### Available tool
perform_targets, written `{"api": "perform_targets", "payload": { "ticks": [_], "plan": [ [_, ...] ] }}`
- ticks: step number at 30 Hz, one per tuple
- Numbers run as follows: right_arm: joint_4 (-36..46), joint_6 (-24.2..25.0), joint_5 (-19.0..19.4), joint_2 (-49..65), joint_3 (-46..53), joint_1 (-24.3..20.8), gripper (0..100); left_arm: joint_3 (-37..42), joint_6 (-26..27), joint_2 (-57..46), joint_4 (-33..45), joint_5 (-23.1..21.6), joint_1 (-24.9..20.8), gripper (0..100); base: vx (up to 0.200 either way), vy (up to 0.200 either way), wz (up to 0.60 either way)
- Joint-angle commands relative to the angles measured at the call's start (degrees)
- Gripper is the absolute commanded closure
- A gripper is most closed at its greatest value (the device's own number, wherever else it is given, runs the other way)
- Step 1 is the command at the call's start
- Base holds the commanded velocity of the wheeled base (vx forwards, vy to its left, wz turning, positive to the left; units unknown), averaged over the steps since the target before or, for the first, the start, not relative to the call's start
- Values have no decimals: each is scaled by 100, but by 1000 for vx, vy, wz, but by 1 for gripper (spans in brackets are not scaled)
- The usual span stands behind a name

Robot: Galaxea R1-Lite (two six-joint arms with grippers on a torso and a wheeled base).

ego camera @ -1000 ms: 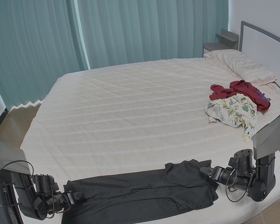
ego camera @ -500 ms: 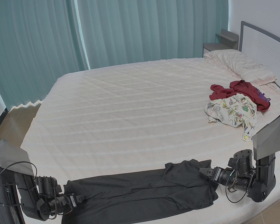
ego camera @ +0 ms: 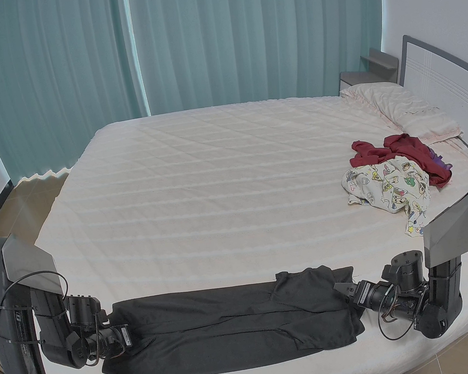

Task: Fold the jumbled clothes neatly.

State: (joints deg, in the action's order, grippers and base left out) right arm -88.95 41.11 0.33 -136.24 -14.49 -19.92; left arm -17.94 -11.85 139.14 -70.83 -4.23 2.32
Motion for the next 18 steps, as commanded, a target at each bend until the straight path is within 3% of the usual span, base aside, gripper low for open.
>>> {"api": "perform_targets", "payload": {
  "ticks": [1,18],
  "plan": [
    [-61,-24,2,10,34,6,0,28,-10,8,-19,1,-3,100,0,0,0],
    [-61,-24,2,36,17,58,0,221,7,-766,201,10,278,100,0,0,0]
  ]
}}
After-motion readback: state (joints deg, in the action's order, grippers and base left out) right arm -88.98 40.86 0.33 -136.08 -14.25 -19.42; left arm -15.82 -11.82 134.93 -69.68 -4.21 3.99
